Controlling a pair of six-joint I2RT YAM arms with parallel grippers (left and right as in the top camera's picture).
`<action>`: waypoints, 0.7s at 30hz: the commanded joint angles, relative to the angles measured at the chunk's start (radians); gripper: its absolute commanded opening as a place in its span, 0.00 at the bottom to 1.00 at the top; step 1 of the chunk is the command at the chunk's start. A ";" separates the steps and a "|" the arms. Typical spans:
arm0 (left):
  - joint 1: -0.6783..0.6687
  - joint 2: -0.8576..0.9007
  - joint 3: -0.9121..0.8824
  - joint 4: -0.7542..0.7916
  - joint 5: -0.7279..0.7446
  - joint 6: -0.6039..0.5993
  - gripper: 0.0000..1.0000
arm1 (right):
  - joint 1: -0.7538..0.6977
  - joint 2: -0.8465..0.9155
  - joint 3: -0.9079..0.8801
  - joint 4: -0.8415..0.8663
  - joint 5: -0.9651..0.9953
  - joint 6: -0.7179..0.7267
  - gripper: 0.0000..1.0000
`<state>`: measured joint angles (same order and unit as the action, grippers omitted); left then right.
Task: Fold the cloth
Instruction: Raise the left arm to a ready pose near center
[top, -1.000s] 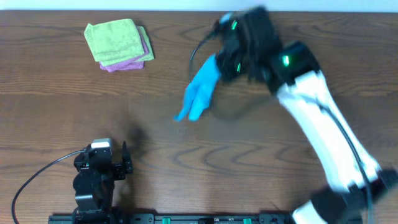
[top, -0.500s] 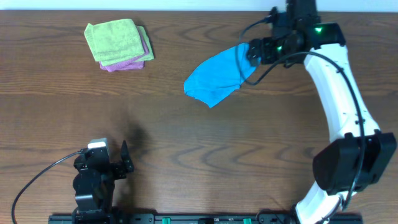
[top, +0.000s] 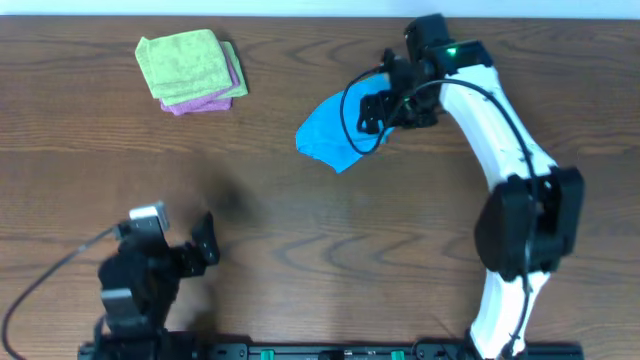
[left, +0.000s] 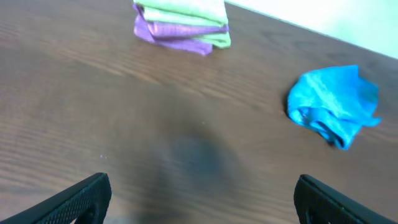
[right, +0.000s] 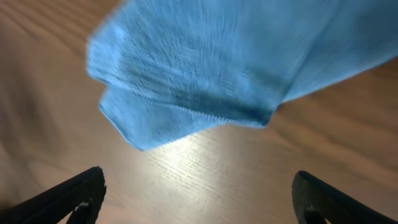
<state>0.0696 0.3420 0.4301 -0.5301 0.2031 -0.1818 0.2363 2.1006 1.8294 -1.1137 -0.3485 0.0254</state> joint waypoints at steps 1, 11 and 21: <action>-0.005 0.198 0.143 -0.037 0.038 -0.029 0.95 | -0.006 0.043 0.005 -0.003 -0.075 0.035 0.90; -0.005 0.758 0.464 -0.135 0.230 -0.024 0.95 | -0.006 0.085 0.003 0.049 -0.067 0.091 0.89; -0.005 0.906 0.467 -0.100 0.349 -0.024 0.95 | -0.006 0.177 0.001 0.067 -0.032 0.089 0.89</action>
<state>0.0681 1.2465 0.8780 -0.6300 0.5114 -0.2066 0.2333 2.2524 1.8278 -1.0485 -0.3882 0.1028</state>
